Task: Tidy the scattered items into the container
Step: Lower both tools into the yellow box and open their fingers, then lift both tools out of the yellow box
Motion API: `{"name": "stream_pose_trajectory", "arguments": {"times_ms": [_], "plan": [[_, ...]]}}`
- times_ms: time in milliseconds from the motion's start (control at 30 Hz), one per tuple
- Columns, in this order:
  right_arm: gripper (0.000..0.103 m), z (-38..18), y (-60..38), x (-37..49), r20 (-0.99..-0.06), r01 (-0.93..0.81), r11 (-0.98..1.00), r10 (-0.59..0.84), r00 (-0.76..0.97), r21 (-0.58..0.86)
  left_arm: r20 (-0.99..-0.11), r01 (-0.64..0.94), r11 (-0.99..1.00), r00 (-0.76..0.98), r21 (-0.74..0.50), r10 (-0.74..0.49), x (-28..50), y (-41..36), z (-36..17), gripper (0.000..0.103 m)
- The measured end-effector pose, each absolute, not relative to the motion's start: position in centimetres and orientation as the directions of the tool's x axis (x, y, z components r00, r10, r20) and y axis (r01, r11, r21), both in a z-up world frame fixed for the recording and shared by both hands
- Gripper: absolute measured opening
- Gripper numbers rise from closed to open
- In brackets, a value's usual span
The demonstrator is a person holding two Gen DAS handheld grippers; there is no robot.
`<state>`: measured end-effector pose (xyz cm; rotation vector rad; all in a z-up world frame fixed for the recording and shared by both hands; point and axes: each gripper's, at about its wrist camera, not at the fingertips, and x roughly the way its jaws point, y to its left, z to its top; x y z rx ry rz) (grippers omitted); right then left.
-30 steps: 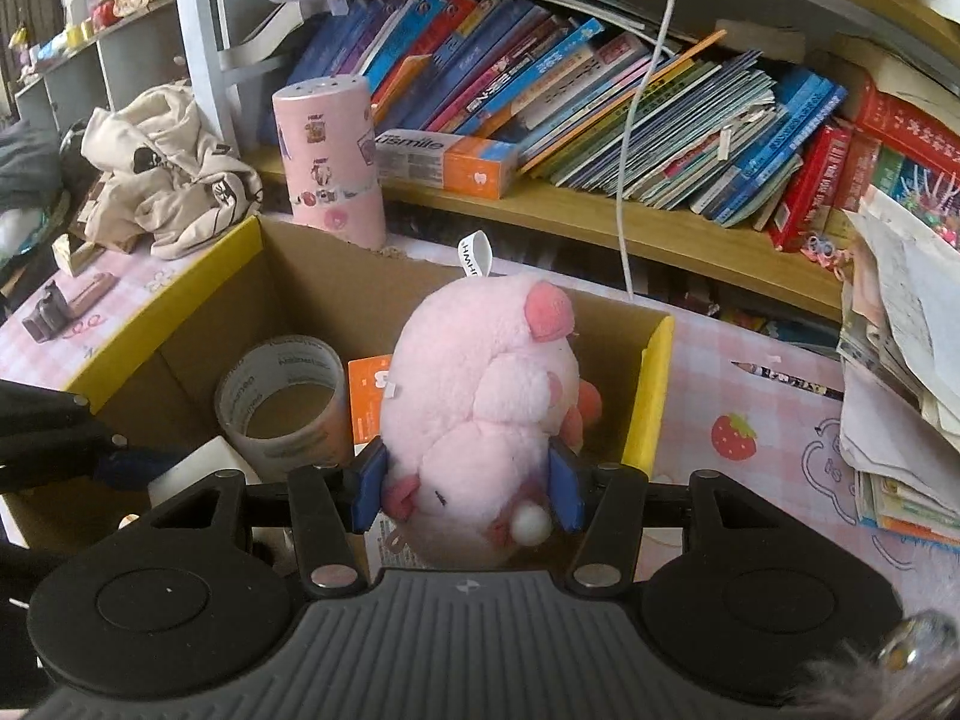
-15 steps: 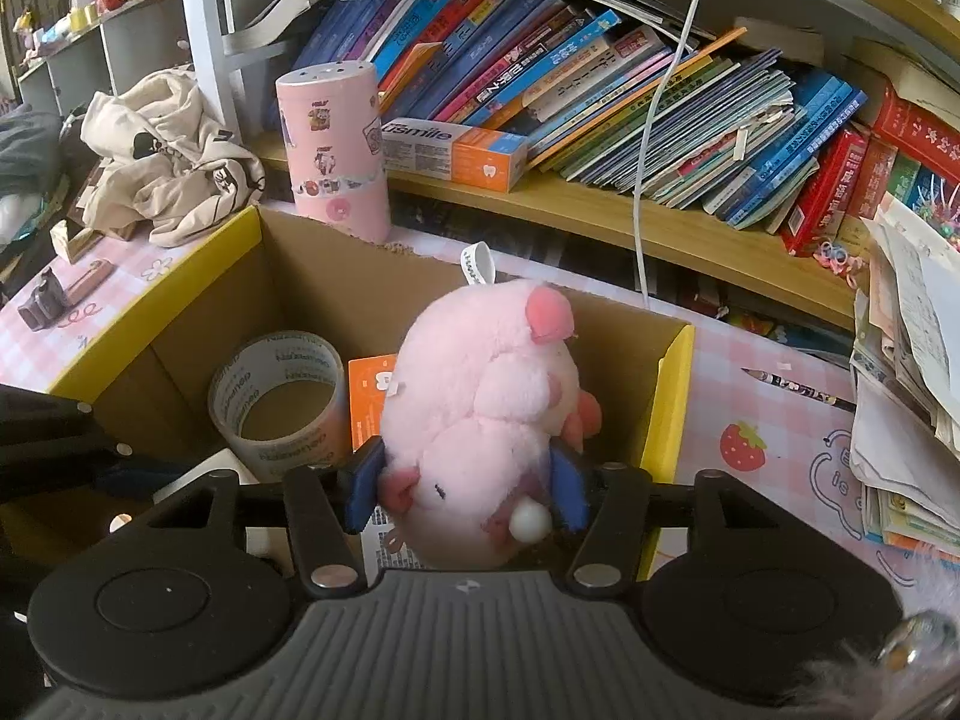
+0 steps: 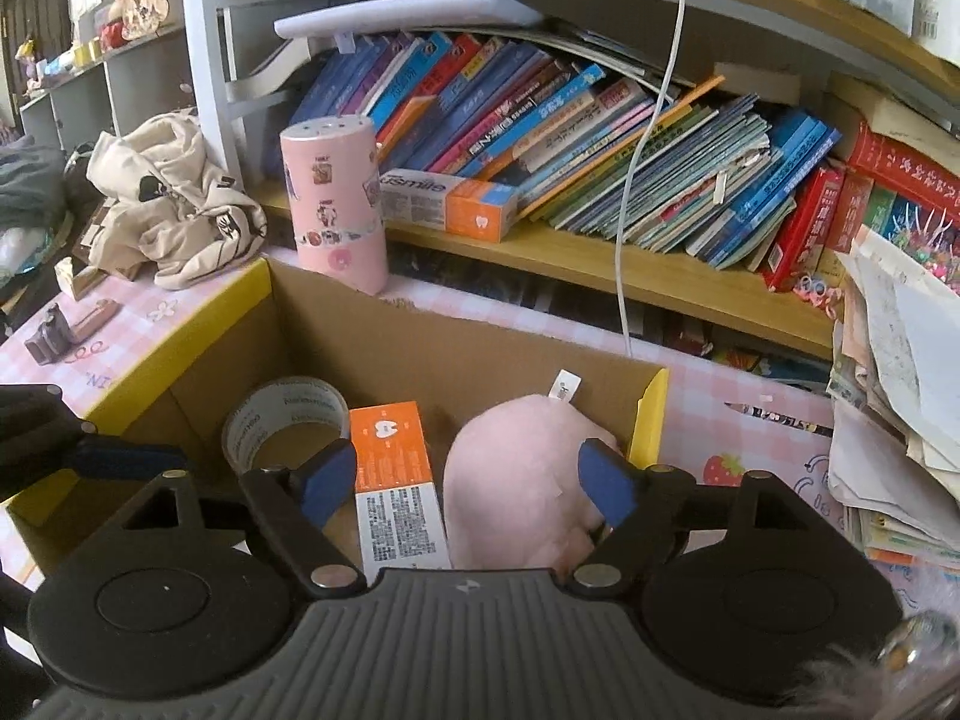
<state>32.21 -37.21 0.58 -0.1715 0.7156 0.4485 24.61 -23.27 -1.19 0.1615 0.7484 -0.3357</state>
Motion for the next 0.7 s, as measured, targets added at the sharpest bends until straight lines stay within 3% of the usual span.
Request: {"name": "stream_pose_trajectory", "arguments": {"times_ms": [700], "plan": [[0.086, 2.4, -37.8, 26.3, -0.611, -0.415, 0.910, 0.322, 0.723, -0.012, -0.610, 0.278, 0.960, 0.766, 0.033, -0.201, 19.6, -21.5, 1.2, 0.079]]}}
